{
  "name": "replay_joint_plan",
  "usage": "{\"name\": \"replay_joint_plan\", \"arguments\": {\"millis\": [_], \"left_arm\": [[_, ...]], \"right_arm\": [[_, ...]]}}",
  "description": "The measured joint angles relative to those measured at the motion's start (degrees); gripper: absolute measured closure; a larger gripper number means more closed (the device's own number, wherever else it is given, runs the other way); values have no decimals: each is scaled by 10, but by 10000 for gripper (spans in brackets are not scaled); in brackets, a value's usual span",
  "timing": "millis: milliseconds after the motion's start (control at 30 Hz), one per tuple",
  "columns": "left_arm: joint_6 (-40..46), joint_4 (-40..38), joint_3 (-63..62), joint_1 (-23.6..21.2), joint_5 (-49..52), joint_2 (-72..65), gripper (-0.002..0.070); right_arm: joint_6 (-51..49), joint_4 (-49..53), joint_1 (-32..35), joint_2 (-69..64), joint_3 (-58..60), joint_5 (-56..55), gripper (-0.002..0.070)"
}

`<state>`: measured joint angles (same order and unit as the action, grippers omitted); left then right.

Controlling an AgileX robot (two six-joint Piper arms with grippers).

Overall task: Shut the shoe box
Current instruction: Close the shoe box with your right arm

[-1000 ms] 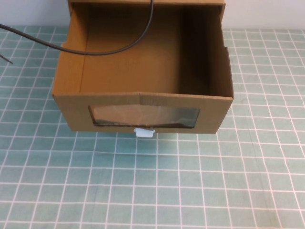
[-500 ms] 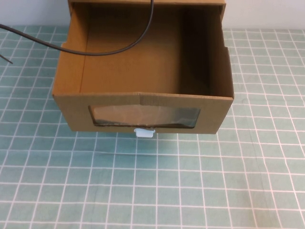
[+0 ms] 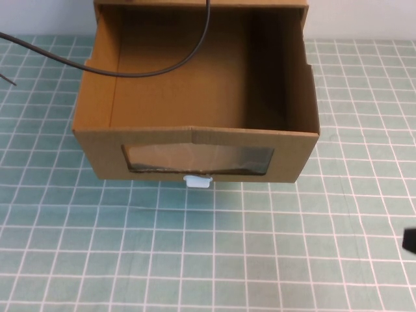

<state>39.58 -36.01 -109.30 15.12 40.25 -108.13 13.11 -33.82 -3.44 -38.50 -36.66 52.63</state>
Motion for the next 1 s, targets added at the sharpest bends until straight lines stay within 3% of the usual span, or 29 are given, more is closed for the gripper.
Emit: {"name": "replay_joint_plan", "arguments": {"millis": [200, 367, 500, 600, 1000], "left_arm": [[0, -1, 0, 0, 1, 0, 680], [0, -1, 0, 0, 1, 0, 680], [1, -1, 0, 0, 1, 0, 680], [1, 0, 0, 0, 1, 0, 680], [2, 0, 0, 0, 0, 0, 680]], "right_arm": [[45, -7, -31, -132, -116, 25, 687], [7, 14, -170, -201, -184, -22, 687], [-70, 87, -314, -260, -227, -84, 687], [-107, 135, -379, -315, -260, -122, 687], [-120, 180, -400, -456, -367, -193, 687]]}}
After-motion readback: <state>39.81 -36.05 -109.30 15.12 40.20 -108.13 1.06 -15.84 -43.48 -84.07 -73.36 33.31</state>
